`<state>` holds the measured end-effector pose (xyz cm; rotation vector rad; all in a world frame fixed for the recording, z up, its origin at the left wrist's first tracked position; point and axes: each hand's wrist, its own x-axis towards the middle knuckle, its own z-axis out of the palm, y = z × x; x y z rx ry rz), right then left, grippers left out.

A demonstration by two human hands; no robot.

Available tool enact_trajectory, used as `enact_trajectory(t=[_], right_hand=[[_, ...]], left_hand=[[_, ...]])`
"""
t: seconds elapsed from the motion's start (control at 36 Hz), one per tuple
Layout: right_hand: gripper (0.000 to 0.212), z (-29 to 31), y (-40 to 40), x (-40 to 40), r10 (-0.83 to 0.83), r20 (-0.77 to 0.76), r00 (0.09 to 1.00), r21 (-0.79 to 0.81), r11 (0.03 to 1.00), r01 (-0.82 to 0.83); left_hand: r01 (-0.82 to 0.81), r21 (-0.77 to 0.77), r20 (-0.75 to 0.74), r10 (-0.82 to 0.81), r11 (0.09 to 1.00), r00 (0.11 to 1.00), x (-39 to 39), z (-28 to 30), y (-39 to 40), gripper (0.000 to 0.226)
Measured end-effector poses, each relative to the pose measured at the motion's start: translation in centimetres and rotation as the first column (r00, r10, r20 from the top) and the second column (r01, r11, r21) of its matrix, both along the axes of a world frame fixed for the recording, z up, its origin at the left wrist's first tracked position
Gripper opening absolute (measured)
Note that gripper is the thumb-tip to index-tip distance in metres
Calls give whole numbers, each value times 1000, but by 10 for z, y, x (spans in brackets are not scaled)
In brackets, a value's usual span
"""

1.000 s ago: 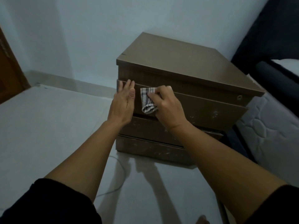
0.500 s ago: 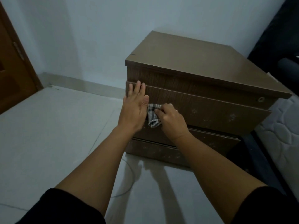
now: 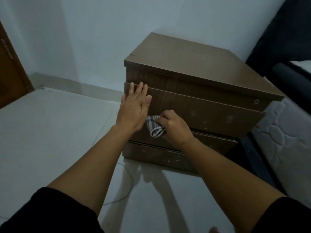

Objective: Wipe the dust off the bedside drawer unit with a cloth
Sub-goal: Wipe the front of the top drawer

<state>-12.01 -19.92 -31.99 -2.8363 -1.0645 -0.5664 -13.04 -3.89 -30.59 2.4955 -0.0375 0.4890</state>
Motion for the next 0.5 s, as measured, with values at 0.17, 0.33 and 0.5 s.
enact_trajectory(t=[0.17, 0.33, 0.5], right_hand=[[29, 42, -17, -1, -38, 290, 956, 104, 995, 8], [26, 38, -38, 12, -195, 227, 954, 101, 979, 176], [27, -4, -45, 12, -205, 137, 969, 31, 979, 203]], left_hand=[[83, 99, -28, -80, 992, 996, 1, 2, -17, 56], [101, 64, -10, -101, 993, 995, 3, 0, -27, 56], [75, 57, 17, -76, 996, 997, 5, -3, -27, 54]])
